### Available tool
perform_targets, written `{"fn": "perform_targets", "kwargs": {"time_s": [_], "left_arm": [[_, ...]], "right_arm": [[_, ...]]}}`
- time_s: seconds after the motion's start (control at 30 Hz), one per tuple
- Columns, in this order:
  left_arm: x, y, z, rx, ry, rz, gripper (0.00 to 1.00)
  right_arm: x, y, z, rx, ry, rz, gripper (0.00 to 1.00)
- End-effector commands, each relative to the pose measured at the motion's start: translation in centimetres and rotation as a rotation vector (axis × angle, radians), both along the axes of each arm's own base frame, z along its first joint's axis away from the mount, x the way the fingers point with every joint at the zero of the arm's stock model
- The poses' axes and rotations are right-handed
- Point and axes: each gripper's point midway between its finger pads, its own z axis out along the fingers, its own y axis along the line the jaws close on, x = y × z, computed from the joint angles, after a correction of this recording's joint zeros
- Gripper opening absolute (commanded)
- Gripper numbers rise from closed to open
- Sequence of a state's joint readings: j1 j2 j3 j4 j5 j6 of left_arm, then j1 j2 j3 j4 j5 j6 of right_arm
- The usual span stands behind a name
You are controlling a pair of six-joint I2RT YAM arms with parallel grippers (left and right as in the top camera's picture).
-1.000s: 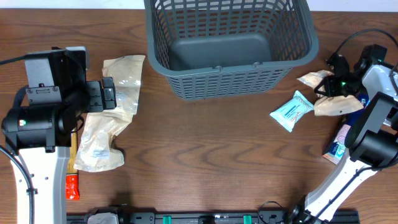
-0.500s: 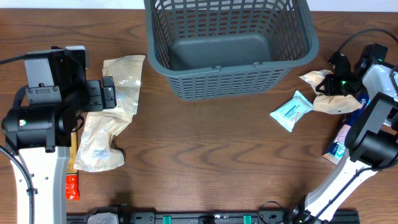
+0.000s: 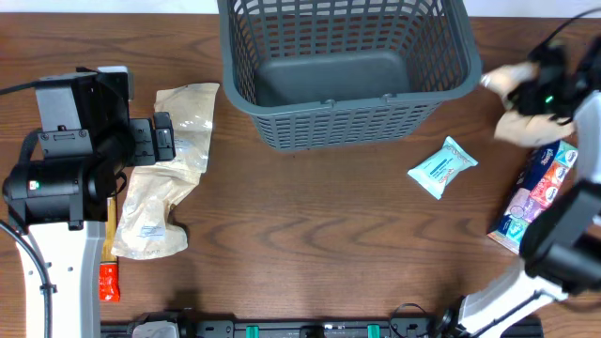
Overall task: Pack container
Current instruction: 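Carry the beige pouch into the basket and open the right gripper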
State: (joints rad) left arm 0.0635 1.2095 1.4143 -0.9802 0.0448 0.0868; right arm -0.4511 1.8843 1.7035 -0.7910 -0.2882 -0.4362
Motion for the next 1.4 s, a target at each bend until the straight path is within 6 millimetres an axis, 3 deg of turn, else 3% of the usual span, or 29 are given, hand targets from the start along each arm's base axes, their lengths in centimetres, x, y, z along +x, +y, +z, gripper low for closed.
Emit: {"fn": "perform_targets", "kwargs": {"time_s": [0.0,0.23,0.37,0.67,0.8,0.9,1.03,1.17,1.37], "left_arm": [[0.1,0.2,0.5,0.017,-0.011,-0.001,0.99],[0.1,0.2,0.5,0.018,-0.011,-0.001,0.98],[0.1,0.2,0.5,0.018,-0.011,-0.002,0.99],[0.1,0.2,0.4,0.019,-0.010,-0.004,0.99],[0.1,0.2,0.4,0.019,-0.010,-0.004,0.99],[0.1,0.2,0.4,0.019,-0.010,-0.004,0.99],[0.0,0.2,0.3,0.019,-0.003,-0.004,0.99],[-0.1,0.2,0.2,0.018,0.003,-0.004,0.98],[-0.6,0.1,-0.1,0.017,0.026,-0.005,0.99]], "right_arm": [[-0.1,0.9,8.8,-0.041,-0.188,-0.009,0.01],[-1.2,2.8,19.6,-0.099,-0.471,-0.029,0.02],[-1.1,5.3,24.7,-0.094,-0.640,0.006,0.02],[0.2,13.3,33.1,0.065,-0.967,0.170,0.01],[0.3,17.6,35.0,0.138,-1.041,0.246,0.01],[0.6,21.0,34.7,0.179,-1.034,0.311,0.01],[1.6,25.5,31.8,0.241,-0.940,0.385,0.01],[3.1,29.0,26.5,0.288,-0.768,0.429,0.01],[4.5,32.2,17.6,0.298,-0.504,0.470,0.01]]}}
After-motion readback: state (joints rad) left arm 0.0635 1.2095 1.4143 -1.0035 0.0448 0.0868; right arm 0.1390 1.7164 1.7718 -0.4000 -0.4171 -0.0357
